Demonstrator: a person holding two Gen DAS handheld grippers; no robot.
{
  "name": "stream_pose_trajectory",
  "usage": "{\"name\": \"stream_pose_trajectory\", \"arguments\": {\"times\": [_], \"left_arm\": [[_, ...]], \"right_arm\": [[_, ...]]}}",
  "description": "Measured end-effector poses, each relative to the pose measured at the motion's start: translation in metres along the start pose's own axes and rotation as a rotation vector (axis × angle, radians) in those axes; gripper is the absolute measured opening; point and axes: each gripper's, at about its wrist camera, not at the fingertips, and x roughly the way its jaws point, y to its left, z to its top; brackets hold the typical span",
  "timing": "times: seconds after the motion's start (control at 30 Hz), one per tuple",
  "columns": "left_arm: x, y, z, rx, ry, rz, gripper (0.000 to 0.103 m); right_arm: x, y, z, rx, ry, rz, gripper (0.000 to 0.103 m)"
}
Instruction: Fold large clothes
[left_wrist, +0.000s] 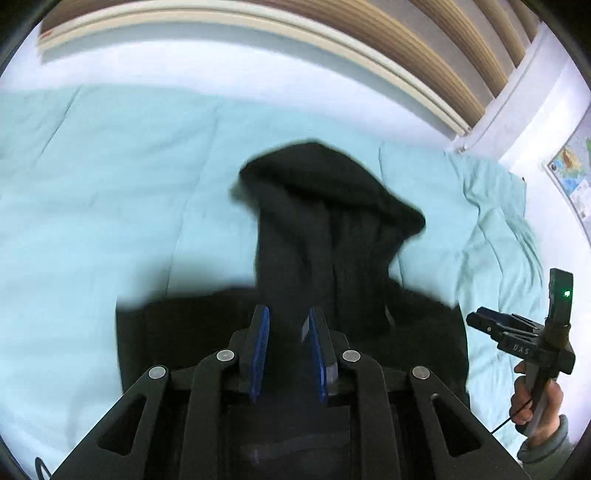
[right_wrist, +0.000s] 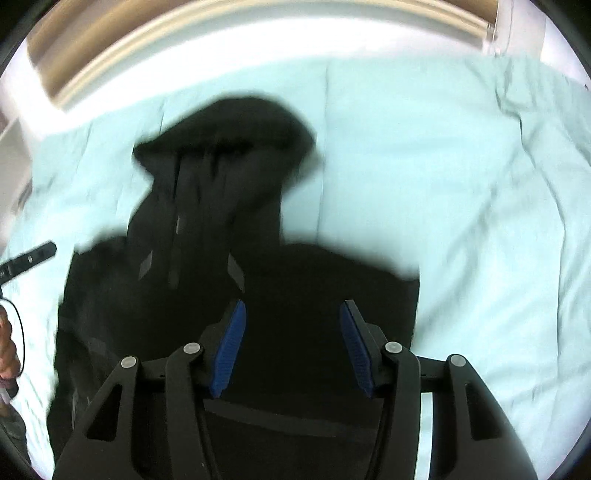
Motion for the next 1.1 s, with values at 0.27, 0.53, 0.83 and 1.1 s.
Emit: {"name": "stream_pose_trajectory", "arguments": {"times": [0.27, 0.53, 0.83, 1.1], "left_arm": [[0.082, 0.012, 0.079, -0.016, -0.006, 0.020, 0.033], [0.170, 0.053, 0.101, -0.147, 0.083, 0.056, 0.042], [0.120, 0.057, 0.108, -0.155, -0.125, -0.108, 0.007], [0.202, 0.114, 0.067, -0.316, 0.149, -0.089, 0.011]], "right_arm": [[0.076, -0.006, 0.098, 0.105, -0.040, 0.055, 0.055], [0.150, -0.008, 0.131, 0.150, 0.031, 0.074, 0.055], [0.131, -0.013, 0.145, 0.154, -0.076, 0.171, 0.006], [0.214, -0.020, 0.114, 0.127, 0.138, 0.116, 0.006]]}}
